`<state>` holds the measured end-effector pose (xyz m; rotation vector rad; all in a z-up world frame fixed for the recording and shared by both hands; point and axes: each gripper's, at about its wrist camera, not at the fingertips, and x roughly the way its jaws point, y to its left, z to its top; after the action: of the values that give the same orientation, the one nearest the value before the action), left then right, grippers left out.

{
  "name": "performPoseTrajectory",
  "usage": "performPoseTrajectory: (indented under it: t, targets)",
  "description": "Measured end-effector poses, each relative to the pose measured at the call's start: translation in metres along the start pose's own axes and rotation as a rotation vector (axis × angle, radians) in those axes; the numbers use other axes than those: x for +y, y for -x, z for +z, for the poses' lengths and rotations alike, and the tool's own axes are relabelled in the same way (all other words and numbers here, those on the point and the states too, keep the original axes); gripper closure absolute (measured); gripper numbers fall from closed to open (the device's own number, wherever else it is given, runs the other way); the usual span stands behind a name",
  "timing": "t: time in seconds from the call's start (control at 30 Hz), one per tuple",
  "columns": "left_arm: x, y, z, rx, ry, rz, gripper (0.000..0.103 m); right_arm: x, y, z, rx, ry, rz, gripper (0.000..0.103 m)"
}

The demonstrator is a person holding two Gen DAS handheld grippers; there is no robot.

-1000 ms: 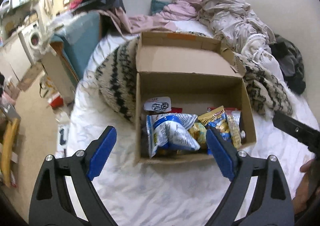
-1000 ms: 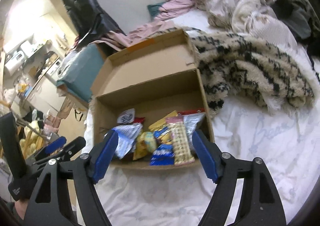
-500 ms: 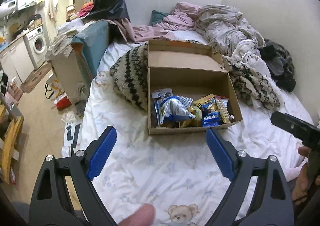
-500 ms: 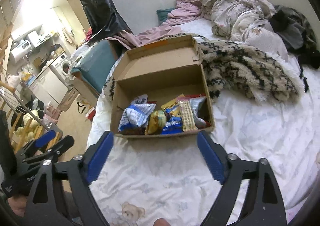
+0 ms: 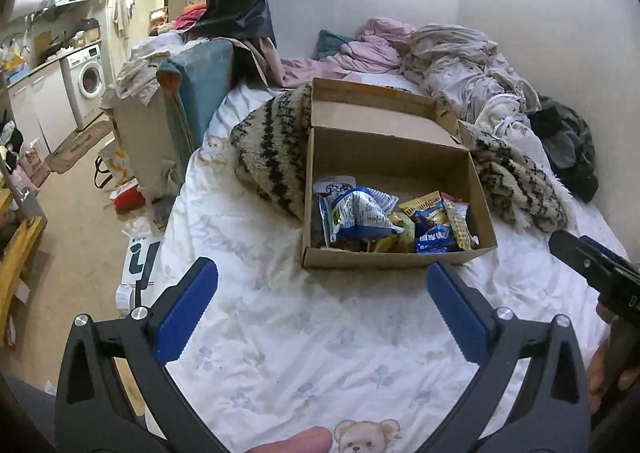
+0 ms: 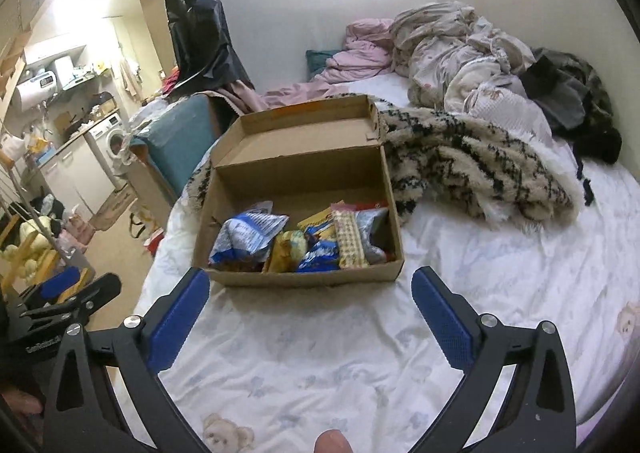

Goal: Organize snacks

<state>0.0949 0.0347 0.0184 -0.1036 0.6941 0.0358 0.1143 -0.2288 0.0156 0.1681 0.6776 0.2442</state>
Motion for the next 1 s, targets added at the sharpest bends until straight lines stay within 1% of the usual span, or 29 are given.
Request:
performPoseTrajectory:
  t: [0.07, 0.17, 0.33, 0.4, 0.5, 1.0]
  targets:
    - [-0.002, -0.003, -0.001, 0.003, -0.015, 0.005, 0.000, -0.001, -0.004, 0.000, 0.006, -0.008, -0.002, 0.000]
    - [-0.003, -0.009, -0.004, 0.019, -0.018, 0.000, 0.000, 0.004, -0.006, -0.003, 0.011, 0.014, -0.009, 0.000]
    - [-0.002, -0.011, -0.003, 0.036, 0.006, -0.021, 0.000, 0.014, -0.009, -0.007, 0.015, 0.067, -0.019, 0.000]
    - [-0.002, -0.008, -0.002, 0.028, 0.013, -0.033, 0.000, 0.014, -0.010, -0.009, 0.017, 0.069, -0.016, 0.000]
    - [-0.004, -0.005, -0.001, 0.012, -0.001, -0.024, 0.000, 0.015, -0.011, -0.009, 0.022, 0.071, -0.015, 0.000]
    - [-0.004, -0.005, -0.002, 0.016, -0.004, -0.021, 0.000, 0.014, -0.011, -0.009, 0.023, 0.076, -0.016, 0.000]
